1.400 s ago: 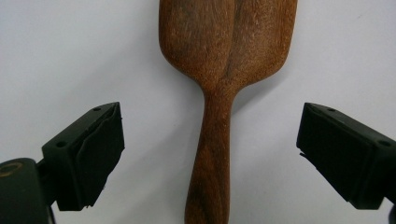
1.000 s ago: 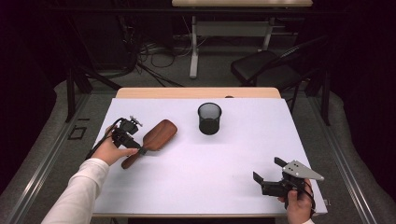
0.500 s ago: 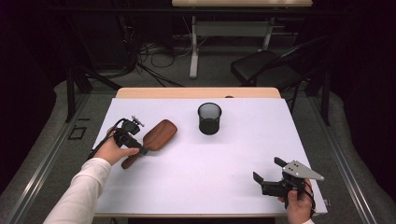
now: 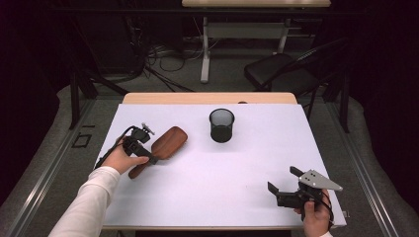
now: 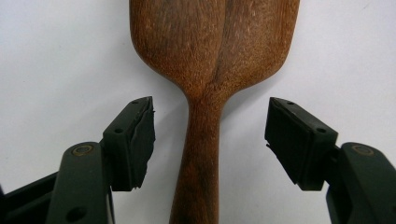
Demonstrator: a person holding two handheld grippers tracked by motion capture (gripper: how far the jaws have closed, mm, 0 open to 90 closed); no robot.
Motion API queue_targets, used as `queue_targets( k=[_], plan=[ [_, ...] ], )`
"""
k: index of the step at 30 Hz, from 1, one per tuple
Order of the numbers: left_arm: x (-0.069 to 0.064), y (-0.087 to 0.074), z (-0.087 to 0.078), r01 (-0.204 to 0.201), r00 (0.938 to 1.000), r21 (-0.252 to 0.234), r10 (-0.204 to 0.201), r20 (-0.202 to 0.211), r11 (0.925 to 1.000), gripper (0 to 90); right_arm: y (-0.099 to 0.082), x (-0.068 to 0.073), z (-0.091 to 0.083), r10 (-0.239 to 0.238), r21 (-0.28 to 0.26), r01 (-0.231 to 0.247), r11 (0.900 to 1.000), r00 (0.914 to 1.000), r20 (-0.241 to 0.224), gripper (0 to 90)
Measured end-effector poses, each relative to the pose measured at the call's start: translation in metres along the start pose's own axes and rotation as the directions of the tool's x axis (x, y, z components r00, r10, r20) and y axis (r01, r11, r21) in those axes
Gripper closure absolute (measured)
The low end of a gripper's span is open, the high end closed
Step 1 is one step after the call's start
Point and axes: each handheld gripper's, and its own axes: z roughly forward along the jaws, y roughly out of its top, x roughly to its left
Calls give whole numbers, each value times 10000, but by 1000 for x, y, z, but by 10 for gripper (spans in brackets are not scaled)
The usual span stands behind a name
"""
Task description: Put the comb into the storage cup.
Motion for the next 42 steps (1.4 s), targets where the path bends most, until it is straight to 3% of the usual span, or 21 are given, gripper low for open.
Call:
queue_targets(
  k=[13, 31, 42],
  plan=[
    [-1, 0, 5, -185, 9998, 364, 189, -99, 9992, 409, 0, 0, 1, 17, -8, -17, 10000, 10000, -12, 12],
    [-3, 2, 11, -623, 9953, 720, 674, -701, 9955, 520, -1, -1, 1, 53, 19, -53, 10000, 10000, -16, 13],
    [-6, 3, 16, -515, 9925, 913, 611, -1062, 9945, 549, -1, -1, 1, 44, 97, -44, 9999, 10000, -26, 15]
  ],
)
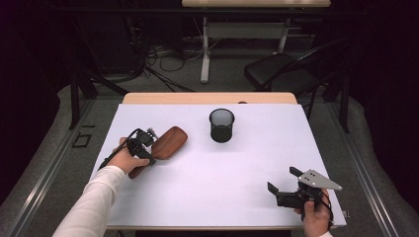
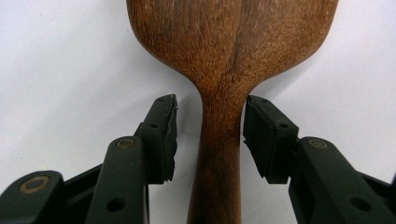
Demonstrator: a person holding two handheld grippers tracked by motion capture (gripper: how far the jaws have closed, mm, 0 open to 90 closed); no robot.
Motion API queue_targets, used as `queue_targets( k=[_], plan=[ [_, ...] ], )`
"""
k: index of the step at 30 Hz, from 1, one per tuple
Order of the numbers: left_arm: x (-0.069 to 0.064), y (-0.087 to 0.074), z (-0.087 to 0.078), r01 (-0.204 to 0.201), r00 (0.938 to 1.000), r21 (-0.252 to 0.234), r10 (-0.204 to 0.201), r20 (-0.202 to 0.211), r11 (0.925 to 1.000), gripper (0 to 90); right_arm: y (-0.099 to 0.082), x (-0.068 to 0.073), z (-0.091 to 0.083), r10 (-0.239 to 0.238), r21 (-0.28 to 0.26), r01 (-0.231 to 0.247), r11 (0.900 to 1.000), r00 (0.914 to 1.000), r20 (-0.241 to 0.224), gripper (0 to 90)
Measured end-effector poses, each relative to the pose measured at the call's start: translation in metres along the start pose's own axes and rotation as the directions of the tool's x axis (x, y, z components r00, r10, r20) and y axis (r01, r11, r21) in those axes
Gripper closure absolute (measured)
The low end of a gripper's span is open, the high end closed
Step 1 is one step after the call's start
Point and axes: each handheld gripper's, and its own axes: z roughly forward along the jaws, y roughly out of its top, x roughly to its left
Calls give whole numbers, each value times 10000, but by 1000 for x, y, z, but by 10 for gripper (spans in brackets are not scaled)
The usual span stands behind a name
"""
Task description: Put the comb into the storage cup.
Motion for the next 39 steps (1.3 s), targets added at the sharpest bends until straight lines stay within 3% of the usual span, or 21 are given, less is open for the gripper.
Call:
queue_targets(
  k=[24, 39],
  plan=[
    [-3, 3, 4, -62, 10000, 19, 62, 0, 10000, 697, 0, 0, 1, -21, 29, 21, 10000, 10000, -43, 20],
    [-5, 4, 5, -178, 9998, 67, 179, -126, 9998, 717, -1, 0, 1, -39, 86, 39, 10000, 10000, -39, 25]
  ],
)
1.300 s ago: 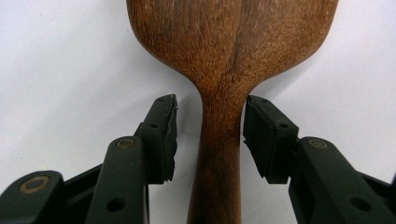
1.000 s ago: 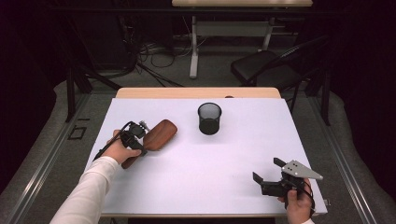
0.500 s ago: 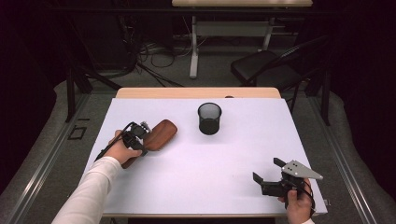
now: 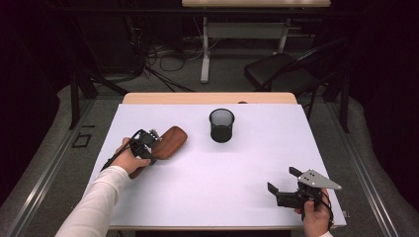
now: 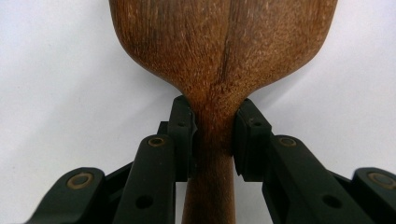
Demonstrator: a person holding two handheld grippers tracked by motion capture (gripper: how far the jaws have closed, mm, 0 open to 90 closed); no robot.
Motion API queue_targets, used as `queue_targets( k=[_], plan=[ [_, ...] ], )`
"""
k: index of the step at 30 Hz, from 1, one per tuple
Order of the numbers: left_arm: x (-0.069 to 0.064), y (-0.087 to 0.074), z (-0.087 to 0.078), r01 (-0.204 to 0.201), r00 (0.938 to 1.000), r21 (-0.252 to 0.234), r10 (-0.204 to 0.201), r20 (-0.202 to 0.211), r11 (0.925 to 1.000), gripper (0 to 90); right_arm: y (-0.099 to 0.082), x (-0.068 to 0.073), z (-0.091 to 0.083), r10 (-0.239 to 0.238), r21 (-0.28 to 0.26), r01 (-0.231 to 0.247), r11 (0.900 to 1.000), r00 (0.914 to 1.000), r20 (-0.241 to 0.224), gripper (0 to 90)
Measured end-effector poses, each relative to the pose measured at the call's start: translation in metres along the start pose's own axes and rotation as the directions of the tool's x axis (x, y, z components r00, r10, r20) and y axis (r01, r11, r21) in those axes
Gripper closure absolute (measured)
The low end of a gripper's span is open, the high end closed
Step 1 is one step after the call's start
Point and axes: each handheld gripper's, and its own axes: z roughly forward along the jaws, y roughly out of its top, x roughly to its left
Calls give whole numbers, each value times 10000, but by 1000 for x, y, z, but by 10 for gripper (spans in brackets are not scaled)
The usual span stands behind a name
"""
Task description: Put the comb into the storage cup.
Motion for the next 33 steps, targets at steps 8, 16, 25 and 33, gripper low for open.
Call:
queue_targets(
  k=[8, 16, 25, 33],
  plan=[
    [0, 0, 0, 74, 9999, 74, -75, 119, 9999, 722, 0, 0, 0, -14, 34, 14, 10000, 10000, -9, 29],
    [1, 0, 0, 127, 9998, 75, -128, 162, 9999, 723, 0, 0, 0, 12, 43, -12, 10000, 10000, -8, 30],
    [3, 0, -2, 91, 9994, 9, -92, 329, 10000, 725, 0, 0, 0, -2, 53, 2, 10000, 10000, -11, 30],
    [3, -2, -3, 45, 9995, -232, -37, 323, 9997, 726, 0, -1, 0, 32, 49, -32, 10000, 10000, -1, 31]
  ],
)
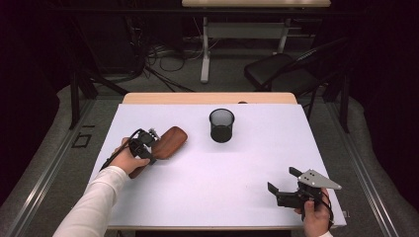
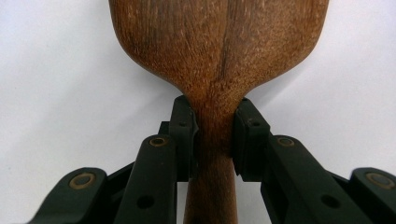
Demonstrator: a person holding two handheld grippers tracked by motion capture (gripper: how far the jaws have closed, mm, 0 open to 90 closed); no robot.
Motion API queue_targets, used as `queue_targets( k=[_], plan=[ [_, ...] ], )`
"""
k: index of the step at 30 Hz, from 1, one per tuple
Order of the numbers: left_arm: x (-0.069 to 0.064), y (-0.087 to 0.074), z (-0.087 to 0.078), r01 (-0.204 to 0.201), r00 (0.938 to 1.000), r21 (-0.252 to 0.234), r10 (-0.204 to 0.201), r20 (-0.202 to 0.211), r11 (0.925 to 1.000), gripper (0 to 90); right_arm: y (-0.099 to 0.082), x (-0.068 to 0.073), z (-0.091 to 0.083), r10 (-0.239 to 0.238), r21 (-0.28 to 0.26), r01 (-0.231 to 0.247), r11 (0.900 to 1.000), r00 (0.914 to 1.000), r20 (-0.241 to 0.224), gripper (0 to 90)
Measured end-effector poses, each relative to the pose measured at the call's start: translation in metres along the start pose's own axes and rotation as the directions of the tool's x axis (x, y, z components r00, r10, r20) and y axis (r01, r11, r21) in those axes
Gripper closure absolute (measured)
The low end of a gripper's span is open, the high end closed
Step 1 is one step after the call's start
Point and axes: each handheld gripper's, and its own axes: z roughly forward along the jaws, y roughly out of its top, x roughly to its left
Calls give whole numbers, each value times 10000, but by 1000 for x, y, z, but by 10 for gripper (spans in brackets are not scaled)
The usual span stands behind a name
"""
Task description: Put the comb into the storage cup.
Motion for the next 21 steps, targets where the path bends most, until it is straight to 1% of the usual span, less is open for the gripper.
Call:
queue_targets(
  k=[4, 6, 9, 11, 12, 15, 17, 18, 20, 21],
  plan=[
    [3, -5, 0, 143, 9997, -302, -137, 180, 9994, 726, 0, 0, 0, 23, 9, -23, 10000, 10000, -1, 31],
    [4, -6, 0, 186, 9996, -364, -177, 231, 9992, 726, 0, -1, 0, 29, 4, -29, 10000, 10000, 1, 31],
    [4, -7, -2, 196, 9997, -387, -189, 185, 9991, 726, 0, 0, 1, 39, 3, -39, 10000, 10000, 19, 31],
    [5, -9, -1, 392, 9988, -463, -378, 310, 9982, 727, 0, 0, 1, 42, -8, -42, 10000, 10000, 19, 31],
    [5, -9, -2, 408, 9989, -514, -395, 265, 9978, 727, 0, 0, 1, 58, -10, -58, 10000, 10000, 15, 31],
    [5, -10, -3, 432, 9986, -538, -415, 323, 9976, 727, -1, -1, 1, 56, -10, -56, 10000, 10000, 18, 32],
    [5, -11, -3, 508, 9983, -538, -491, 325, 9973, 727, -1, -1, 1, 49, 3, -49, 10000, 10000, 19, 31],
    [5, -11, -4, 544, 9982, -551, -530, 263, 9970, 727, -1, -1, 1, 54, 8, -54, 10000, 10000, 13, 31],
    [5, -12, -5, 692, 9971, -586, -673, 350, 9959, 727, -1, -1, 1, 59, 11, -59, 10000, 10000, 6, 31],
    [5, -12, -5, 656, 9975, -598, -639, 312, 9960, 727, 0, -1, 1, 70, 13, -70, 10000, 10000, -5, 32]
  ],
)
